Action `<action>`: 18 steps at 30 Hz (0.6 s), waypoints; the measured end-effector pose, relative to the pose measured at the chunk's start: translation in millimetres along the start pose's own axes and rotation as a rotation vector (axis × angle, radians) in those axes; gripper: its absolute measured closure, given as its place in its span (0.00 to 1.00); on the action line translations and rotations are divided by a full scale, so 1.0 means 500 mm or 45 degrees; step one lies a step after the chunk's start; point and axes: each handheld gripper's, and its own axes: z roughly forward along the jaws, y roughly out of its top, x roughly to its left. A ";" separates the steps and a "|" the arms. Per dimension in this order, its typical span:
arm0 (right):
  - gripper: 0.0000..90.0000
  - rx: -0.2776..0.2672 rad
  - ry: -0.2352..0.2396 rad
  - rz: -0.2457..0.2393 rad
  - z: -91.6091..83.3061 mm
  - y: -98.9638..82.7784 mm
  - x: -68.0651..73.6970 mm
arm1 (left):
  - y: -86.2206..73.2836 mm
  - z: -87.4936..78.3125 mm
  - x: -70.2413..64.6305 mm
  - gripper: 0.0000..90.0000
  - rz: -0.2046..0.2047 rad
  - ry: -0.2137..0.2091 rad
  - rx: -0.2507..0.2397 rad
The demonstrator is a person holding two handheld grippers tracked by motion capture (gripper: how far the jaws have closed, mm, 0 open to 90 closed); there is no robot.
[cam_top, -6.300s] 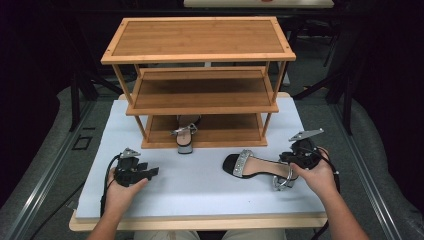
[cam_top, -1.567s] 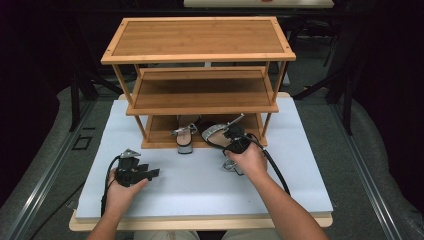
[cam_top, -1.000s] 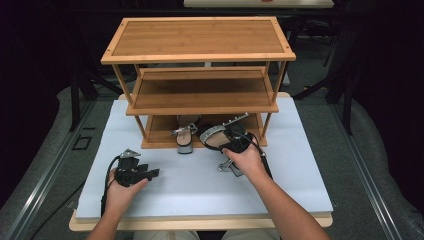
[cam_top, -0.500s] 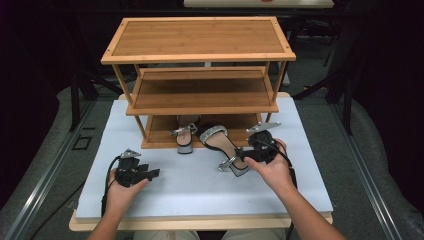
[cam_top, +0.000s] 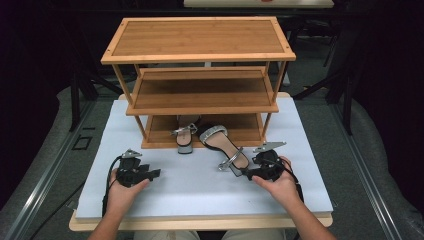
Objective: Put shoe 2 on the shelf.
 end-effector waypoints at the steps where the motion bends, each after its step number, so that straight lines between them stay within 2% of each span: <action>1: 0.40 -0.003 0.023 0.003 0.008 -0.004 0.002 | 0.000 0.000 0.000 0.48 -0.001 0.001 0.000; 2: 0.40 0.003 0.040 -0.004 0.014 -0.006 0.004 | 0.000 0.000 0.000 0.48 0.001 0.001 0.000; 3: 0.40 0.014 0.025 0.000 0.019 -0.007 0.008 | 0.000 0.000 0.000 0.48 0.001 0.001 0.000; 4: 0.38 0.006 0.057 0.005 0.024 -0.009 0.010 | 0.000 0.000 -0.001 0.48 0.003 0.001 0.000; 5: 0.38 -0.001 0.017 0.001 0.027 -0.009 0.015 | 0.000 0.000 -0.001 0.48 0.005 0.001 0.000; 6: 0.38 -0.004 0.022 -0.014 0.029 -0.009 0.018 | 0.001 0.000 -0.001 0.48 0.007 0.002 0.001; 8: 0.38 0.001 0.008 -0.005 0.027 -0.009 0.027 | 0.001 0.001 -0.001 0.48 0.006 0.000 0.005; 12: 0.39 -0.029 0.135 -0.007 0.028 -0.016 0.047 | 0.001 0.002 -0.003 0.48 0.006 0.000 0.002; 14: 0.39 -0.040 0.147 -0.026 0.032 -0.018 0.062 | 0.001 0.002 -0.003 0.48 0.008 -0.001 0.002; 16: 0.39 -0.043 0.193 -0.037 0.037 -0.018 0.068 | 0.001 0.002 -0.004 0.48 0.009 -0.001 0.003; 18: 0.38 -0.044 0.195 -0.063 0.047 -0.016 0.074 | 0.001 0.001 -0.003 0.48 0.008 -0.001 0.002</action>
